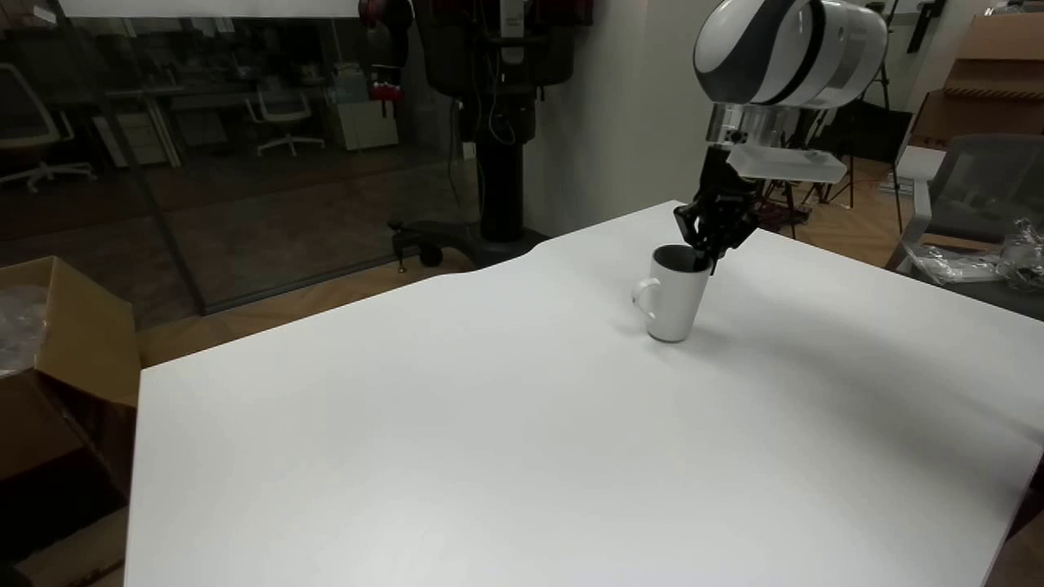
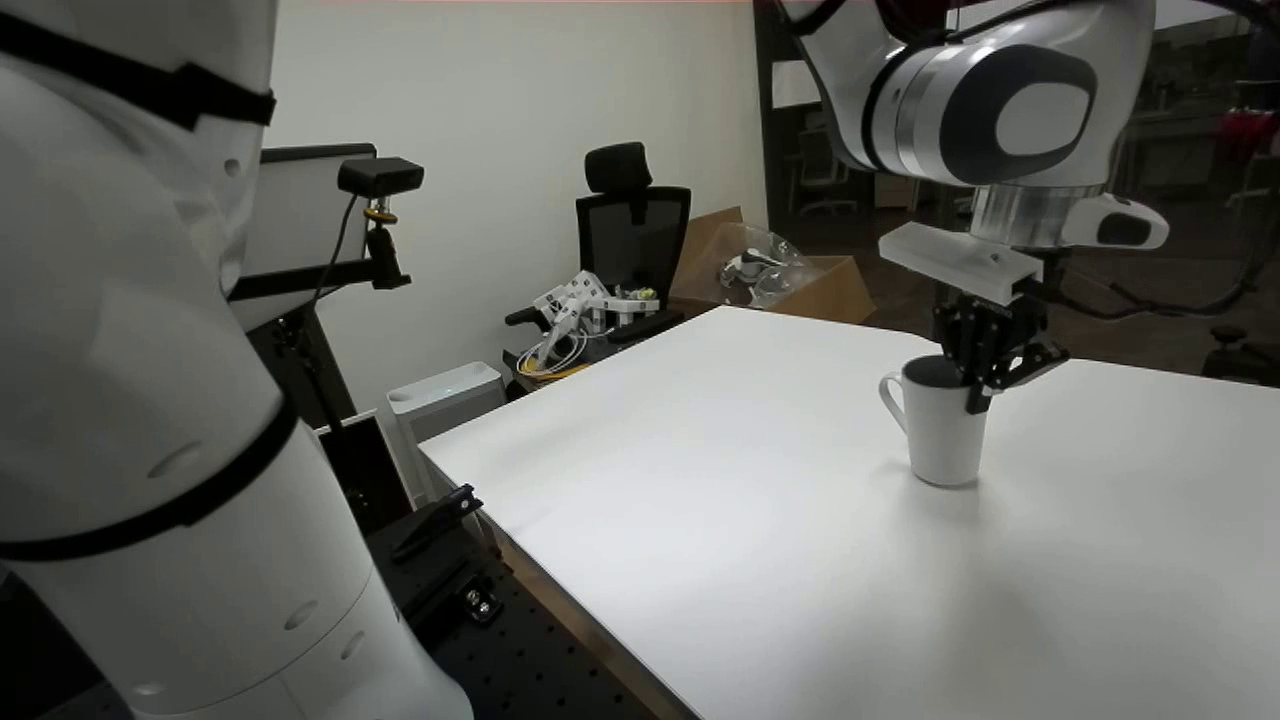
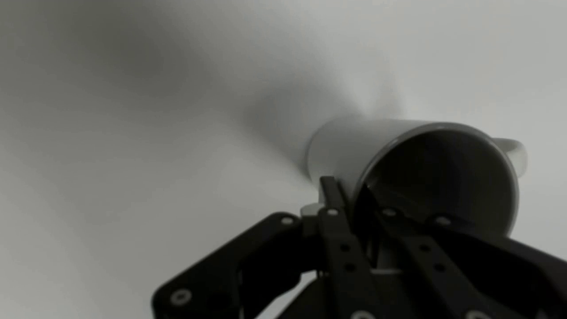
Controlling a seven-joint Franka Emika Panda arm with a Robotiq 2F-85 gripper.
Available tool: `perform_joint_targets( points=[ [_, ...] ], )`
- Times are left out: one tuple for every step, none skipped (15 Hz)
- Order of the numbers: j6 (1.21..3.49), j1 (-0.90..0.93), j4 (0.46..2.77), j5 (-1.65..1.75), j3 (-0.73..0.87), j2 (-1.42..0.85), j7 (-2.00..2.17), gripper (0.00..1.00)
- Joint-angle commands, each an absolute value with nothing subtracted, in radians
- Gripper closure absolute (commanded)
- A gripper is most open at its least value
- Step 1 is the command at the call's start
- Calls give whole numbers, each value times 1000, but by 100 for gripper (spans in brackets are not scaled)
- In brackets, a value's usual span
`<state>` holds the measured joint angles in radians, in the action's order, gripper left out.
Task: Move the cup slightly to the right
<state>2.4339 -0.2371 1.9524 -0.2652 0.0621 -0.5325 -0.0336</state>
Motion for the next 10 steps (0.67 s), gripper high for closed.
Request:
perform_joint_targets(
  points=[
    [2429,-245,1923,-293,63,-543,-7,97],
    [2429,-246,1923,-296,63,-546,-6,97],
    [2430,-247,1922,-297,63,-548,-6,97],
    [2429,-247,1922,-297,63,-548,-5,97],
    [2428,-246,1922,-297,64,-547,-3,97],
    [2426,-246,1923,-297,65,-546,-1,97],
    [2426,-245,1923,-298,65,-545,1,65],
    [2426,-244,1923,-298,66,-544,4,63],
    [2426,-244,1922,-299,66,-543,5,57],
    [2427,-244,1921,-301,66,-542,7,49]
  ],
)
